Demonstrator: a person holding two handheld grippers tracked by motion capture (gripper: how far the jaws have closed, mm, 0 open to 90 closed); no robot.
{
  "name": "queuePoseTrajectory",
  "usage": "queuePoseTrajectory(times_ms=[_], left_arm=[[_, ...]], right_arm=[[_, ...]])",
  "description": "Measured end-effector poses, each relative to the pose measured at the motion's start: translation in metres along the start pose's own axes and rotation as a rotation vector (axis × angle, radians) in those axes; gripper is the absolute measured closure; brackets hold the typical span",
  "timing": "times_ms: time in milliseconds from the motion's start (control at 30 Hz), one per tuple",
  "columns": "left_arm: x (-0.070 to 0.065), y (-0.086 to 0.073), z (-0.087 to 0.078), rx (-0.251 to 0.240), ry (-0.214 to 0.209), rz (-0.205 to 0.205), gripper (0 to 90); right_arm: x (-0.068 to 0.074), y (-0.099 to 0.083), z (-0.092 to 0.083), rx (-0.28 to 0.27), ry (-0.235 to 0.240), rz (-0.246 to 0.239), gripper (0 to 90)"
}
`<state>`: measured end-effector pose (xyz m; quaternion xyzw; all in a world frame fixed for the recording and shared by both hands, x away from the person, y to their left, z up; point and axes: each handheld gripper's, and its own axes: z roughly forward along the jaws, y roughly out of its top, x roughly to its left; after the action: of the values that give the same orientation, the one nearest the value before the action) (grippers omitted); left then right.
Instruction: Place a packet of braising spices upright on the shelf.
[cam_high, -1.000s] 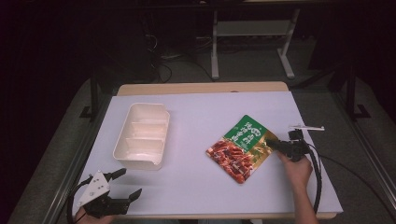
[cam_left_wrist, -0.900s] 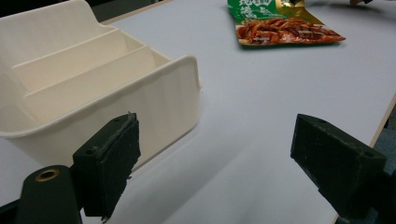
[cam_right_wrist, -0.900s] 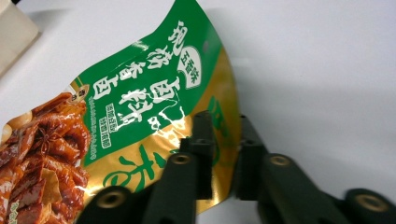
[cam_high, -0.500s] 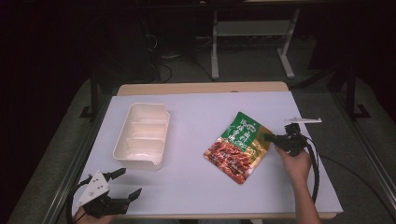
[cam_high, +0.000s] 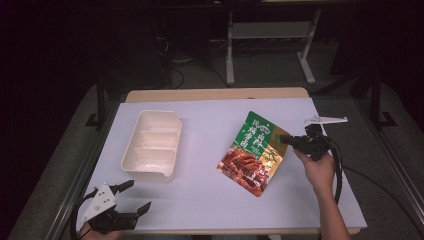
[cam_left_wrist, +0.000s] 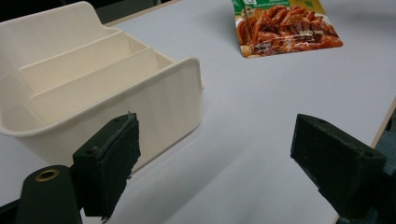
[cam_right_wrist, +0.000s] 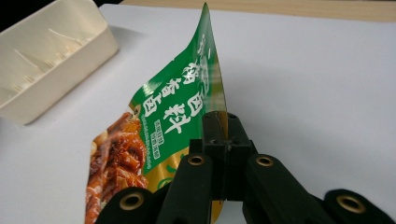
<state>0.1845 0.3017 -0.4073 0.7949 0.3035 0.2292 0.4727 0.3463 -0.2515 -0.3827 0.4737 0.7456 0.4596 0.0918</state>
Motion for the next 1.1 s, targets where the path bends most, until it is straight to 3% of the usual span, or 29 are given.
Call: queuePoseTrajectory(times_ms=[300,633,867,1100], left_arm=[[0.000,0.000,0.000,-0.003,0.000,-0.004,15.0],[0.000,0.000,-0.001,-0.004,0.002,-0.003,15.0],[0.001,-0.001,-0.001,-0.003,0.006,-0.005,15.0],[0.001,-0.001,-0.001,0.000,0.007,-0.003,15.0]], right_arm=[[0.017,0.019,-0.010,-0.020,0.026,-0.053,90.0],[0.050,0.046,-0.023,-0.063,0.065,-0.171,90.0],[0.062,0.050,-0.030,-0.080,0.087,-0.212,90.0],[0.068,0.044,-0.040,-0.093,0.170,-0.234,90.0]])
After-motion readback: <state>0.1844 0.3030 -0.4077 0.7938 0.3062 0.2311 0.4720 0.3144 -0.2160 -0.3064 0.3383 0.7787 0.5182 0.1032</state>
